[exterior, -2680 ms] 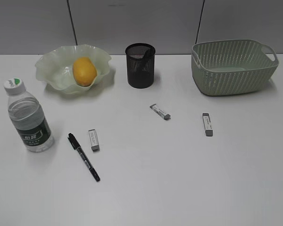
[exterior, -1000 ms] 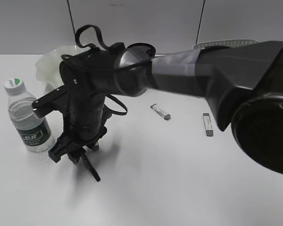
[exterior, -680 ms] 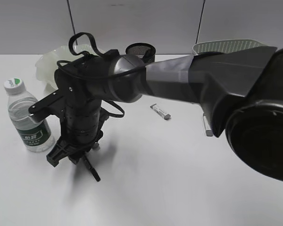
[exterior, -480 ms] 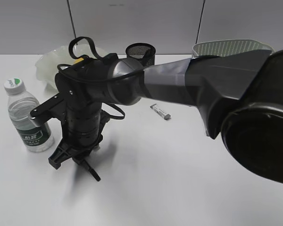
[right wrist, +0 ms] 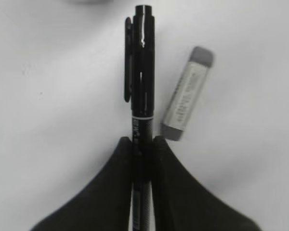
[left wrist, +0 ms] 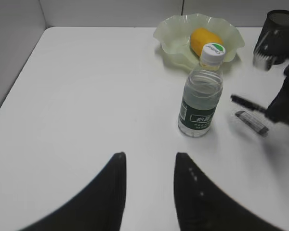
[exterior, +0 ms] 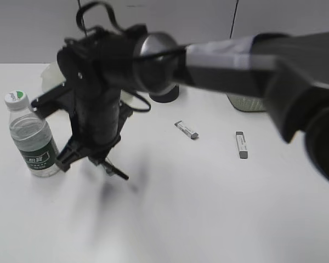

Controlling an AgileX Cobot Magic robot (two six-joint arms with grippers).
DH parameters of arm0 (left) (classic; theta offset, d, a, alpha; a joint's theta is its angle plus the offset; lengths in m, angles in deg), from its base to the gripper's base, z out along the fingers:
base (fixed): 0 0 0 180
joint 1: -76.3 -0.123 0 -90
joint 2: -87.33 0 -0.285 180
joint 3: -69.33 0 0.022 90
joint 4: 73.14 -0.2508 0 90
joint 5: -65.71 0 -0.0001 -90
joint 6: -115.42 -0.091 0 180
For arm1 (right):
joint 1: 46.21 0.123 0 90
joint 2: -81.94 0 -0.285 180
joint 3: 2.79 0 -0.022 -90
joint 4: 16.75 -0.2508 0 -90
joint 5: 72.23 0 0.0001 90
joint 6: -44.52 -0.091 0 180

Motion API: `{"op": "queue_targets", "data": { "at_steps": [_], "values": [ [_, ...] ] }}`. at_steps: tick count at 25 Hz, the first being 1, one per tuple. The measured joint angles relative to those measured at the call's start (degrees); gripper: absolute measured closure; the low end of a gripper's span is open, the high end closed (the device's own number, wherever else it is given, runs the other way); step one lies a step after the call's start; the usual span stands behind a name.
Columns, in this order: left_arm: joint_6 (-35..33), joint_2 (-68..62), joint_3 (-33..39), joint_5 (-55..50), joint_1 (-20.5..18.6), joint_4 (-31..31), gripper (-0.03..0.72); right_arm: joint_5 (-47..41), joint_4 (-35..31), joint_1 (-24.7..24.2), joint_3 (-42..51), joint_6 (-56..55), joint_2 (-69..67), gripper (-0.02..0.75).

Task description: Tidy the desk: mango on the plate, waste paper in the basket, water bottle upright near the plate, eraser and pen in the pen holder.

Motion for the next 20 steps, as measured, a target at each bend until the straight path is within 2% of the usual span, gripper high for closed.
{"op": "queue_targets", "data": {
  "at_steps": [4,7,9,13,17,20],
  "values": [
    [0.00,0.00,0.00,0.00,0.00,0.00,0.449,6.03,9.49,-2.35,3.08,-6.44,10.72,0.650],
    [0.00,0.00,0.00,0.00,0.00,0.00,0.450,21.20,14.72,-7.90,9.14,-13.51,17.35,0.650],
    [0.00,0.00,0.00,0.00,0.00,0.00,0.452,35.26,16.22,-13.06,13.82,-17.61,19.37,0.650],
    [0.00,0.00,0.00,0.00,0.00,0.02,0.452,60.11,17.13,-21.11,21.91,-20.70,17.75,0.650],
    [0.00,0.00,0.00,0.00,0.00,0.02,0.452,73.02,16.22,-24.19,23.33,-16.75,13.95,0.650],
    [0.00,0.00,0.00,0.00,0.00,0.02,0.452,80.97,10.56,-24.70,23.33,-10.46,11.05,0.650]
  ]
}}
